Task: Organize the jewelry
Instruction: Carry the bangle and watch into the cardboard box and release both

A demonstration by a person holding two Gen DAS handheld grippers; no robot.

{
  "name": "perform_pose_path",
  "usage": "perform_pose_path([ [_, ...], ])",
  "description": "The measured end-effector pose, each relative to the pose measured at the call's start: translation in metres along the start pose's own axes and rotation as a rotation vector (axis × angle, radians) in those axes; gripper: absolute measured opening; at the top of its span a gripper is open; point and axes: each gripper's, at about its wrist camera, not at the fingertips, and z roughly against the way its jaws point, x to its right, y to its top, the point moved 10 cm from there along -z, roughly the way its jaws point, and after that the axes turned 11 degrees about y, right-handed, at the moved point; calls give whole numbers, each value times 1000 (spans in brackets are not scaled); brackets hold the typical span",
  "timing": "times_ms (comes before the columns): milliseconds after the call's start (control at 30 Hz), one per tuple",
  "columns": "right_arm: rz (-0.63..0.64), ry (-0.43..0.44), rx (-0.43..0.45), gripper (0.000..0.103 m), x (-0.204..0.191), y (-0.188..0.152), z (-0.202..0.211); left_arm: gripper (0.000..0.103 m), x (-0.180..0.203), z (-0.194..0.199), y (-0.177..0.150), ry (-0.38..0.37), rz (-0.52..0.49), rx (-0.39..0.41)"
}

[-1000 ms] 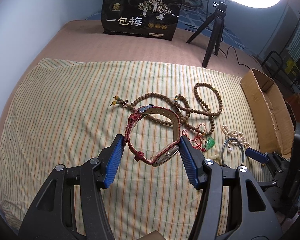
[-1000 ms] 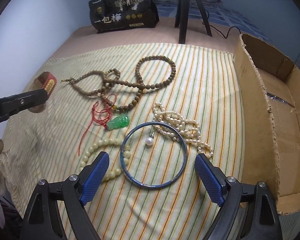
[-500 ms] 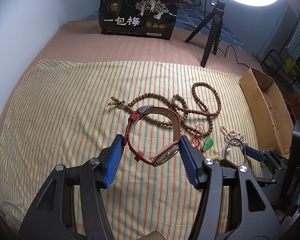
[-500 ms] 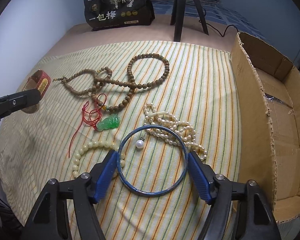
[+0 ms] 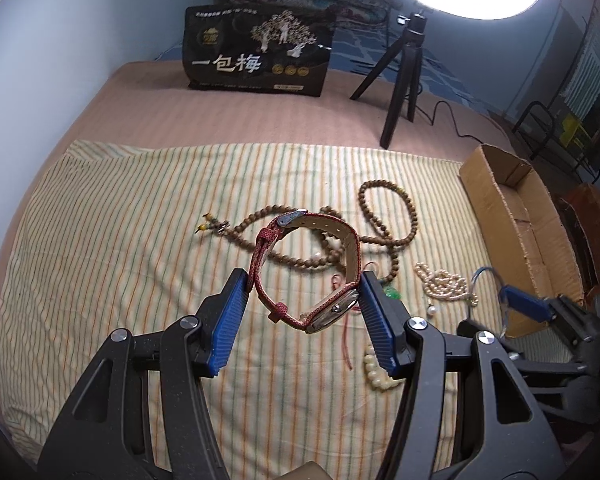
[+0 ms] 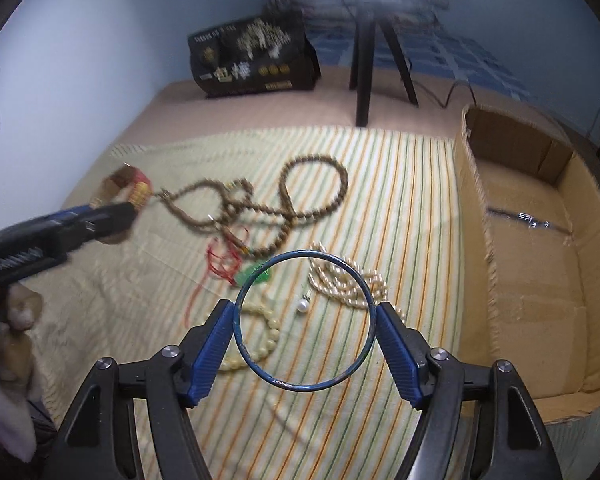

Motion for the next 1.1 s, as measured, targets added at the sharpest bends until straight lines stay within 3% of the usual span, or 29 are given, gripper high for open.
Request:
perform_pose_path([
  [200,13,-27,64,73,11,23,31,58,27,10,3,-23,-47,27],
  [467,-52,-117,113,73,75,43,65,58,75,20,6,-64,-126,61],
  [667,-58,-199,108,73,124,52,80,58,122,25,6,-115,-181,68],
  [1100,-126,-216,77,73,188,63,75,58,220,28,-5,-223,-275,47],
])
